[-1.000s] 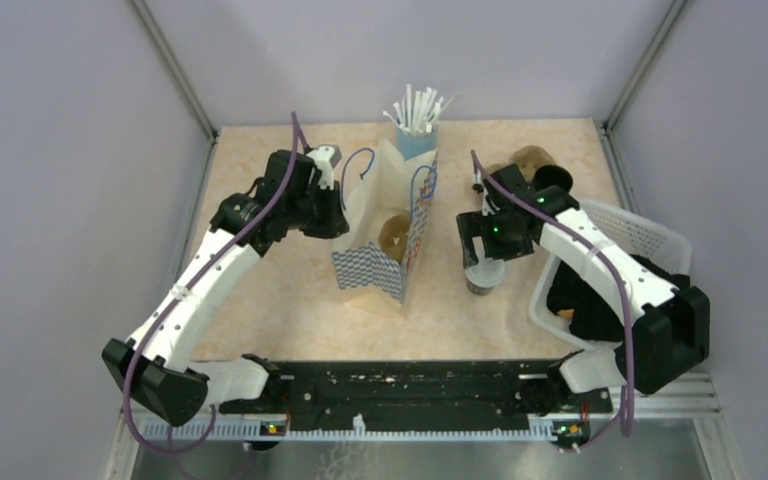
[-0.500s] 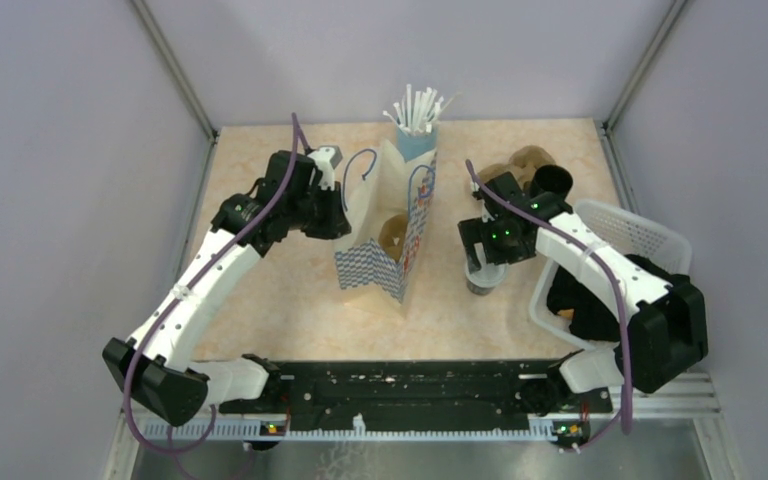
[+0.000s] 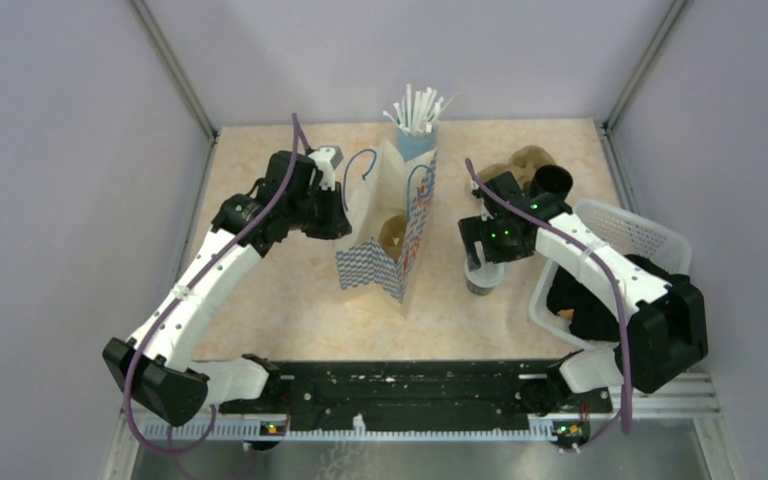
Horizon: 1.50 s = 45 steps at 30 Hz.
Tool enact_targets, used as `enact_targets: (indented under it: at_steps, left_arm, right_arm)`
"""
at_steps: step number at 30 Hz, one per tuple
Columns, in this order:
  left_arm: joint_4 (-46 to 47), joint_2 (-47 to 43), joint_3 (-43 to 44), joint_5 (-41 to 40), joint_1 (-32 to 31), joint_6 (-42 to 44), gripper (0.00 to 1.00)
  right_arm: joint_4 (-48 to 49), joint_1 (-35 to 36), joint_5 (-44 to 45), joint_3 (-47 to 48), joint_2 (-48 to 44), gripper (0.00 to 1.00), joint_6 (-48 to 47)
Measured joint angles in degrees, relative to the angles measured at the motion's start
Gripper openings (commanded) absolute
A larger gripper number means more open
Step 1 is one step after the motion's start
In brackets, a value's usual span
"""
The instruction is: Pack the takeout coffee
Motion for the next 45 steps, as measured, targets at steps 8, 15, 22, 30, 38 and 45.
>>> enact_targets:
  at_steps: [8, 15, 22, 30, 38, 45]
  left_arm:
    - [0.1, 0.0, 0.0, 0.5, 0.0, 0.1, 0.19]
    - [0.2, 0.0, 0.0, 0.9, 0.0, 0.1, 0.19]
    - [0.3, 0.0, 0.0, 1.1, 0.0, 0.1, 0.20]
    - [0.5, 0.0, 0.0, 1.4, 0.0, 0.1, 0.20]
    - [0.5, 0.1, 0.0, 1.5, 0.0, 0.1, 0.24]
    - [0.9, 0.2, 0.0, 1.5, 0.0, 0.1, 0.28]
  right_arm:
    - [0.0, 0.3, 0.0, 0.0, 0.6, 0.85, 0.0]
    - [0.1, 0.9, 0.6, 0.0, 1.8, 0.81, 0.0]
    - [0.2, 1.1, 1.8, 0.0, 2.0, 0.83, 0.1]
    - [0.2, 1.6, 2.9, 0.0, 2.7, 0.84, 0.1]
    - [0.2, 2.0, 3.8, 0.0, 2.7, 0.81, 0.1]
    - [0.2, 2.3, 4.8, 0.0, 2.7, 0.77, 0.1]
